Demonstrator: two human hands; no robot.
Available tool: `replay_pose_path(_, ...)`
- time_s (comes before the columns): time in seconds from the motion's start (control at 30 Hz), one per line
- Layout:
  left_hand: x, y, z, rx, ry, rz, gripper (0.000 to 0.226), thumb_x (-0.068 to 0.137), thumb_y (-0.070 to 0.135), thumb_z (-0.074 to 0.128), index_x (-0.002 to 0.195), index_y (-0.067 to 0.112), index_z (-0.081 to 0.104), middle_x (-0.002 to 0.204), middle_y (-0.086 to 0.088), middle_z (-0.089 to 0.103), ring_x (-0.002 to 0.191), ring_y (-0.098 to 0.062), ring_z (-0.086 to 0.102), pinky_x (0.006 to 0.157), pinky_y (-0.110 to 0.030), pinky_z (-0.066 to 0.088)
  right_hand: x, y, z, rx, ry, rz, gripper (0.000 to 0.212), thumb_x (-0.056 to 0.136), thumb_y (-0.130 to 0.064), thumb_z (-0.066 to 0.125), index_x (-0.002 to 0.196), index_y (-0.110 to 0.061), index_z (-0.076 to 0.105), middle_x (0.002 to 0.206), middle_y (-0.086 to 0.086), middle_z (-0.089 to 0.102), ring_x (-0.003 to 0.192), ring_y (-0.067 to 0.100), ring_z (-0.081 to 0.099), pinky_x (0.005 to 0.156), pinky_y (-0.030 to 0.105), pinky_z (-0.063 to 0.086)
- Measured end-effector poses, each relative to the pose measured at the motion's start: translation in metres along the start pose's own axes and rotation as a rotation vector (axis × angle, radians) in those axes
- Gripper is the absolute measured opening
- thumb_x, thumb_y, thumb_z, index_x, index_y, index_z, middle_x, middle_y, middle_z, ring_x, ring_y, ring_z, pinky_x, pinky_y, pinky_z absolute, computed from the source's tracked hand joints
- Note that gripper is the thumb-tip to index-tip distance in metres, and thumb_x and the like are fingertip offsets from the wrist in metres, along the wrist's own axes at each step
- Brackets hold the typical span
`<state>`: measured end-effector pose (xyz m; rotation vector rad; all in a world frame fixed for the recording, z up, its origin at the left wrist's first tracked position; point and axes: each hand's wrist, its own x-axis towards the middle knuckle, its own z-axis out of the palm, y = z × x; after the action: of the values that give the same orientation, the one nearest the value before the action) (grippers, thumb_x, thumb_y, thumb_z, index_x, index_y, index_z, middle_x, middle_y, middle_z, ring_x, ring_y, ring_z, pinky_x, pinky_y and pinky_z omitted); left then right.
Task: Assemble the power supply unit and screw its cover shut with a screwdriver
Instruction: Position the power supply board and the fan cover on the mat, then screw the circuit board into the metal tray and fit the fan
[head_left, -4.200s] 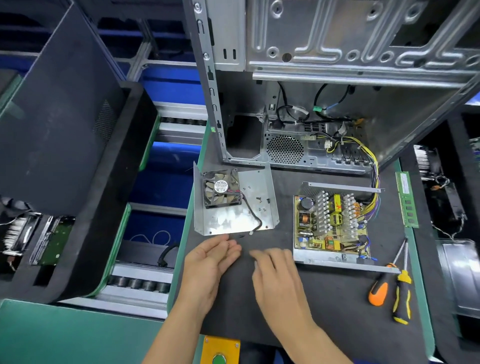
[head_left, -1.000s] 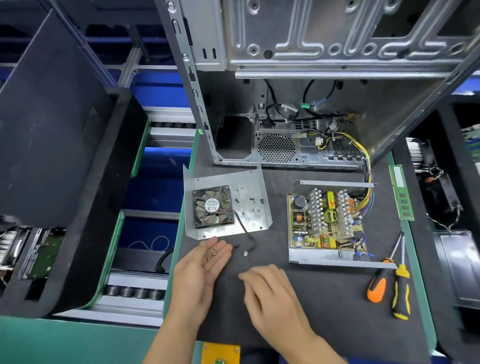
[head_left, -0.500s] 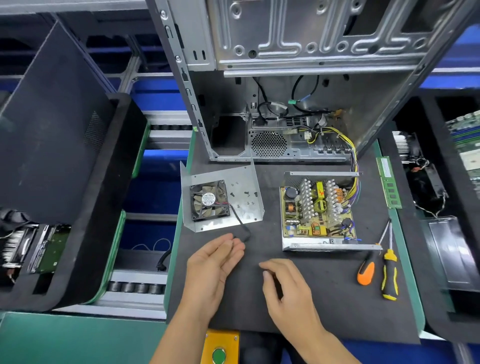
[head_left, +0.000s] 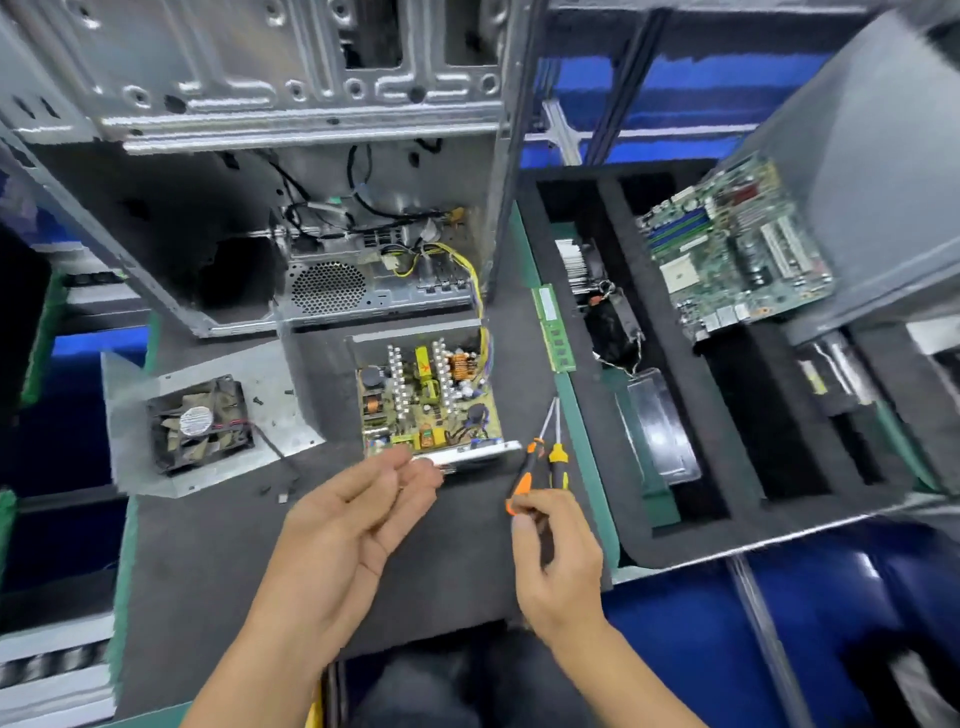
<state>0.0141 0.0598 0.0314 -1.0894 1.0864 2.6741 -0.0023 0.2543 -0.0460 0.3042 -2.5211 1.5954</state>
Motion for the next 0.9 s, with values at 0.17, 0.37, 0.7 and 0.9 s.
replay_pose_path(0.17, 0.007, -0.057, 0.057, 0.154, -0.096, -0.113, 0.025, 0.079, 0.004, 0.065, 0.101, -0.004, 0.073, 0.100, -0.025, 0.074, 0.093, -0.030, 0.075, 0.072, -0.025, 0.060, 0.019, 0.025, -0.047, -0.113, 0.140, 0.111, 0.012, 0.096, -0.019, 0.051, 0.101, -0.020, 0.062, 0.095, -0.013, 0.057, 0.086, 0.007, 0.059, 0.075, 0.015, 0.046)
replay_pose_path(0.37, 0.039, -0.105, 0.089, 0.185, -0.032, -0.214, 0.019, 0.097, 0.004, 0.056, 0.105, -0.007, 0.069, 0.098, -0.023, 0.074, 0.091, -0.028, 0.075, 0.074, -0.030, 0.062, 0.061, 0.082, -0.150, -0.369, 0.108, 0.437, 0.021, 0.098, -0.007, 0.051, 0.107, -0.018, 0.066, 0.096, -0.003, 0.066, 0.090, 0.015, 0.064, 0.082, 0.027, 0.048)
replay_pose_path(0.7, 0.061, -0.121, 0.106, 0.084, 0.046, -0.219, 0.032, 0.102, 0.020, 0.053, 0.108, -0.009, 0.064, 0.103, -0.026, 0.073, 0.095, -0.034, 0.074, 0.069, -0.032, 0.062, 0.114, 0.122, -0.150, -0.826, -0.991, 0.496, 0.032, 0.095, 0.003, 0.049, 0.114, -0.012, 0.070, 0.116, 0.016, 0.058, 0.088, 0.035, 0.069, 0.083, 0.037, 0.057)
replay_pose_path(0.9, 0.064, -0.124, 0.107, 0.068, 0.064, -0.211, 0.042, 0.102, 0.029, 0.053, 0.111, -0.011, 0.063, 0.104, -0.027, 0.072, 0.097, -0.036, 0.073, 0.069, -0.032, 0.062, 0.098, 0.124, -0.123, -1.029, -0.927, 0.300, 0.025, 0.083, 0.015, 0.048, 0.095, -0.004, 0.057, 0.103, 0.017, 0.058, 0.090, 0.036, 0.064, 0.064, 0.036, 0.042)
